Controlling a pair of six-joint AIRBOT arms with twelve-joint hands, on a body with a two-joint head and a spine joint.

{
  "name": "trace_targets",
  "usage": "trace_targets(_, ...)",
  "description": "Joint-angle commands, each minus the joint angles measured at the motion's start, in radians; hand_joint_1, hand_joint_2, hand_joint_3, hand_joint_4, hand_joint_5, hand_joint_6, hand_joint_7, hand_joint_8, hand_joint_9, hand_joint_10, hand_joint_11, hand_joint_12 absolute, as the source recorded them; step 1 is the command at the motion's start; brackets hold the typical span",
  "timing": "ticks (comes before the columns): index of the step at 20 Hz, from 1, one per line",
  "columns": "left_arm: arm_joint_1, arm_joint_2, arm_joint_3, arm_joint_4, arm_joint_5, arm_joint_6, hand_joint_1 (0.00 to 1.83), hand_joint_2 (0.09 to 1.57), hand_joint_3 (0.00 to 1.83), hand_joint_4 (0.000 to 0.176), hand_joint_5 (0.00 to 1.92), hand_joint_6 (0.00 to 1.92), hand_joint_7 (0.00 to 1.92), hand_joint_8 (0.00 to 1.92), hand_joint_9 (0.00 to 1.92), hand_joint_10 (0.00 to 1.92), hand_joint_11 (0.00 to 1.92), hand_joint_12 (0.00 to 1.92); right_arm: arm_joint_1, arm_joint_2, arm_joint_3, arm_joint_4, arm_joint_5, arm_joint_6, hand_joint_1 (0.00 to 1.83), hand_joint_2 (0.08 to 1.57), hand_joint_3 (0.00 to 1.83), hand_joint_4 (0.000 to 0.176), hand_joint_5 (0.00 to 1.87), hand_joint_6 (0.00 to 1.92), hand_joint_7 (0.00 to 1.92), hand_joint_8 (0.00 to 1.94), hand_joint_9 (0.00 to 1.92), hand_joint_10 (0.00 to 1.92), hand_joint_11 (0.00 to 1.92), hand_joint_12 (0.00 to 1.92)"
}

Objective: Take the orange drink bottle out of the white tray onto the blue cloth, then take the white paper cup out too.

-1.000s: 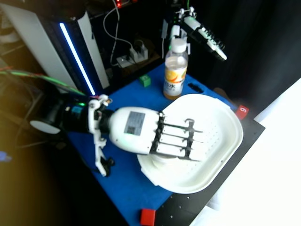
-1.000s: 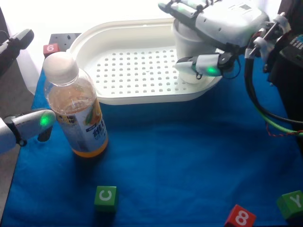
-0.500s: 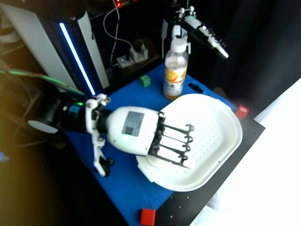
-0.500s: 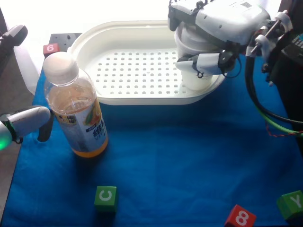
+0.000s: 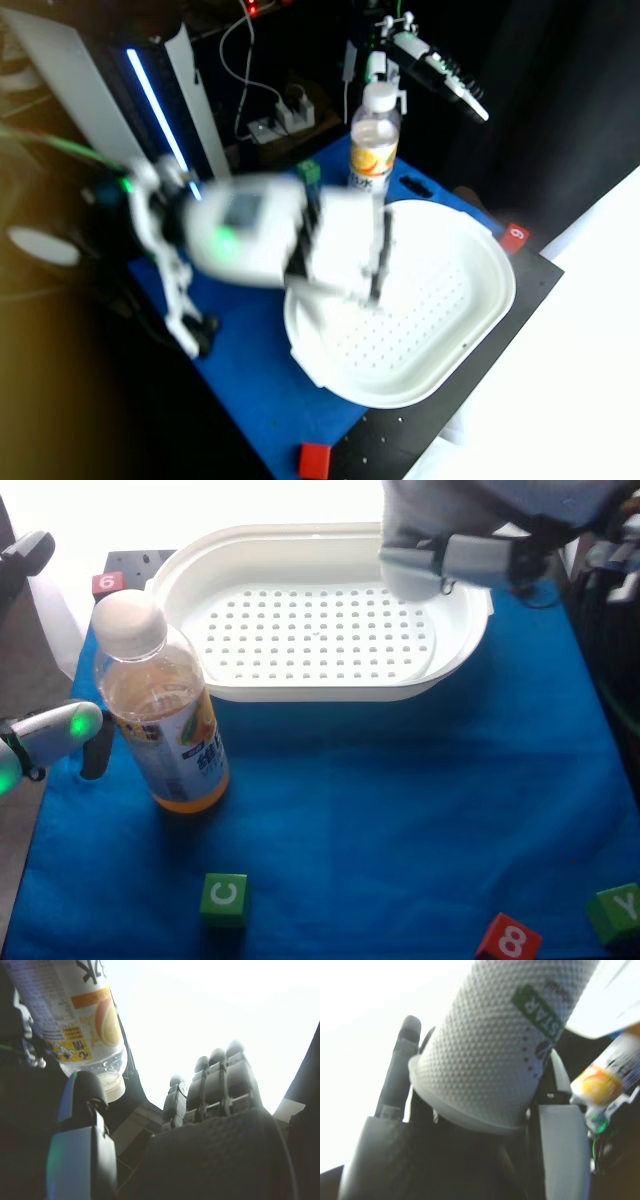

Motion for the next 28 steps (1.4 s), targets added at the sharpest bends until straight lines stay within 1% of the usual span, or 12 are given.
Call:
trace_targets(1, -0.004, 0.003, -0.002, 0.002, -0.134, -0.005, 0.60, 1.07, 0.00, 0.176, 0.00, 0.00, 0.00, 0.00, 0.00, 0.00, 0.00, 0.00, 0.012, 0.000, -0.013, -0.014, 0.166, 0.030, 0.94, 1.20, 0.00, 0.000, 0.00, 1.41, 0.23, 1.53, 0.47, 1.84, 0.67, 1.92)
trace_targets(3, 0.012, 0.003, -0.006, -0.013, -0.153, -0.006, 0.61, 1.08, 0.00, 0.176, 0.00, 0.00, 0.00, 0.00, 0.00, 0.00, 0.00, 0.00, -0.010, 0.048, -0.047, -0.101, 0.212, 0.155, 1.01, 1.21, 0.00, 0.000, 0.03, 1.43, 0.13, 1.49, 0.35, 1.85, 0.54, 1.92)
trace_targets(8, 0.041, 0.006, -0.015, -0.046, -0.184, -0.007, 0.58, 1.07, 0.00, 0.176, 0.00, 0.00, 0.00, 0.00, 0.00, 0.00, 0.01, 0.00, -0.120, 0.149, -0.163, -0.195, 0.216, 0.196, 0.86, 1.23, 0.00, 0.000, 0.06, 1.41, 0.15, 1.48, 0.31, 1.85, 0.31, 1.92)
trace_targets(10, 0.043, 0.005, -0.015, -0.053, -0.184, -0.007, 0.60, 1.07, 0.00, 0.176, 0.00, 0.00, 0.00, 0.00, 0.00, 0.00, 0.00, 0.00, -0.175, 0.140, -0.140, -0.241, 0.216, 0.338, 0.80, 1.25, 0.01, 0.000, 0.00, 1.37, 0.13, 1.55, 0.24, 1.87, 0.23, 1.92)
trace_targets(15, 0.043, 0.006, -0.015, -0.057, -0.186, -0.007, 0.67, 1.08, 0.00, 0.176, 0.00, 0.00, 0.00, 0.00, 0.00, 0.00, 0.00, 0.00, -0.228, 0.092, -0.096, -0.243, 0.118, 0.369, 0.81, 1.22, 0.00, 0.000, 0.00, 1.40, 0.15, 1.34, 0.27, 1.70, 0.34, 1.92)
trace_targets(18, 0.043, 0.005, -0.015, -0.060, -0.189, -0.007, 0.66, 1.11, 0.01, 0.176, 0.00, 0.00, 0.00, 0.00, 0.00, 0.00, 0.00, 0.00, -0.251, 0.063, -0.073, -0.243, 0.055, 0.362, 0.70, 1.19, 0.00, 0.000, 0.00, 0.88, 0.07, 0.71, 0.03, 1.16, 0.02, 1.78)
trace_targets(19, 0.043, 0.005, -0.015, -0.060, -0.189, -0.007, 0.64, 1.11, 0.01, 0.176, 0.00, 0.00, 0.00, 0.00, 0.00, 0.00, 0.02, 0.01, -0.254, 0.060, -0.075, -0.244, 0.046, 0.355, 0.51, 1.16, 0.00, 0.000, 0.00, 0.50, 0.02, 0.34, 0.01, 0.71, 0.00, 1.58)
trace_targets(21, 0.043, 0.006, -0.016, -0.061, -0.189, -0.007, 0.64, 1.11, 0.01, 0.176, 0.00, 0.00, 0.00, 0.00, 0.00, 0.00, 0.00, 0.00, -0.259, 0.064, -0.088, -0.245, 0.045, 0.347, 0.39, 1.11, 0.00, 0.072, 0.00, 0.05, 0.00, 0.03, 0.00, 0.24, 0.00, 1.46)
trace_targets(23, 0.044, 0.006, -0.016, -0.063, -0.191, -0.007, 0.65, 1.11, 0.01, 0.176, 0.00, 0.00, 0.00, 0.00, 0.00, 0.00, 0.00, 0.00, -0.261, 0.079, -0.101, -0.246, 0.045, 0.347, 0.38, 1.10, 0.00, 0.075, 0.00, 0.00, 0.00, 0.00, 0.00, 0.09, 0.00, 1.46)
trace_targets(25, 0.045, 0.006, -0.016, -0.063, -0.194, -0.007, 0.67, 1.11, 0.01, 0.176, 0.00, 0.00, 0.00, 0.00, 0.00, 0.00, 0.00, 0.00, -0.261, 0.096, -0.116, -0.246, 0.049, 0.347, 0.31, 1.08, 0.00, 0.029, 0.00, 0.00, 0.00, 0.00, 0.00, 0.00, 0.00, 1.59)
trace_targets(27, 0.047, 0.006, -0.017, -0.066, -0.197, -0.007, 0.68, 1.11, 0.00, 0.176, 0.00, 0.00, 0.00, 0.00, 0.00, 0.00, 0.02, 0.01, -0.261, 0.124, -0.135, -0.245, 0.078, 0.347, 0.31, 1.04, 0.00, 0.062, 0.00, 0.00, 0.00, 0.00, 0.00, 0.00, 0.00, 1.61)
trace_targets(28, 0.048, 0.006, -0.018, -0.067, -0.197, -0.007, 0.68, 1.10, 0.00, 0.176, 0.00, 0.00, 0.00, 0.00, 0.00, 0.00, 0.03, 0.02, -0.261, 0.139, -0.145, -0.245, 0.101, 0.347, 0.34, 1.02, 0.00, 0.111, 0.00, 0.00, 0.00, 0.00, 0.00, 0.00, 0.00, 1.61)
